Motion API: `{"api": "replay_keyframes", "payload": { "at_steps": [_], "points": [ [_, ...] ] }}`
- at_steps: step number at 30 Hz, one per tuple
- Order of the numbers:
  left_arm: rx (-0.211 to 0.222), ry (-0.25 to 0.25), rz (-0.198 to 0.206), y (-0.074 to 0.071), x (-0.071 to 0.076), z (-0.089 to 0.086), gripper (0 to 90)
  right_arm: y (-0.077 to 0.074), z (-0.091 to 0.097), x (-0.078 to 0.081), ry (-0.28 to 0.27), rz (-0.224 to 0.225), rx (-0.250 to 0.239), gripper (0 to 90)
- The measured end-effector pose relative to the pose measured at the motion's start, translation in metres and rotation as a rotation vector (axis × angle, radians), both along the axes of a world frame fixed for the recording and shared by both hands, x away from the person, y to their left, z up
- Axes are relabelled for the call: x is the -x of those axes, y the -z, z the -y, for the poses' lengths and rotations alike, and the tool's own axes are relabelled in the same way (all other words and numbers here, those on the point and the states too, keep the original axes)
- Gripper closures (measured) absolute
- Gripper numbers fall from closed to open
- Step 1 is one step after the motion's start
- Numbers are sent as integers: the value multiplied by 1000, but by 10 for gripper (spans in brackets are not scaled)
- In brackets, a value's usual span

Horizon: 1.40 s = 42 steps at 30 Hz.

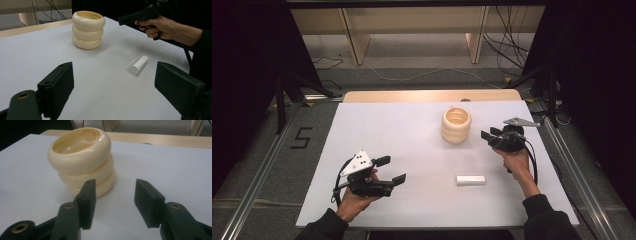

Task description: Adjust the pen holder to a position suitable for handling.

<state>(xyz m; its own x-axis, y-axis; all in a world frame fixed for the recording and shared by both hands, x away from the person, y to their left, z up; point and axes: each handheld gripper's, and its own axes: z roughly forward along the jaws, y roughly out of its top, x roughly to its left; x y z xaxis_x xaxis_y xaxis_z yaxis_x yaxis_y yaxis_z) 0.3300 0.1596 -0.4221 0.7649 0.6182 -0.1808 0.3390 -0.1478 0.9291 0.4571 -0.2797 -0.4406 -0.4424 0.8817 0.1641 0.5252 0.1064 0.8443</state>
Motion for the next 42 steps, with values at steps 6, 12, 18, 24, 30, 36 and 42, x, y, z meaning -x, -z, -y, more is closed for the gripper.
{"api": "replay_keyframes", "payload": {
  "at_steps": [6,12,18,24,30,36,42],
  "points": [
    [1,0,1,0,0,0,155,3,-2,-20,1,-36,-9,679],
    [2,1,2,0,0,0,154,4,-6,-35,8,-51,-9,793],
    [2,0,3,0,0,-1,155,7,-9,-50,13,-57,46,900],
    [2,1,5,0,0,-1,155,9,-14,-61,11,-75,35,900],
    [0,2,8,-1,0,-1,155,16,-23,-70,8,-96,34,900],
    [6,-2,4,0,0,-1,154,23,-25,-77,9,-107,34,900],
    [1,1,8,-1,0,-1,155,23,-30,-79,-8,-110,36,900]
  ]
}}
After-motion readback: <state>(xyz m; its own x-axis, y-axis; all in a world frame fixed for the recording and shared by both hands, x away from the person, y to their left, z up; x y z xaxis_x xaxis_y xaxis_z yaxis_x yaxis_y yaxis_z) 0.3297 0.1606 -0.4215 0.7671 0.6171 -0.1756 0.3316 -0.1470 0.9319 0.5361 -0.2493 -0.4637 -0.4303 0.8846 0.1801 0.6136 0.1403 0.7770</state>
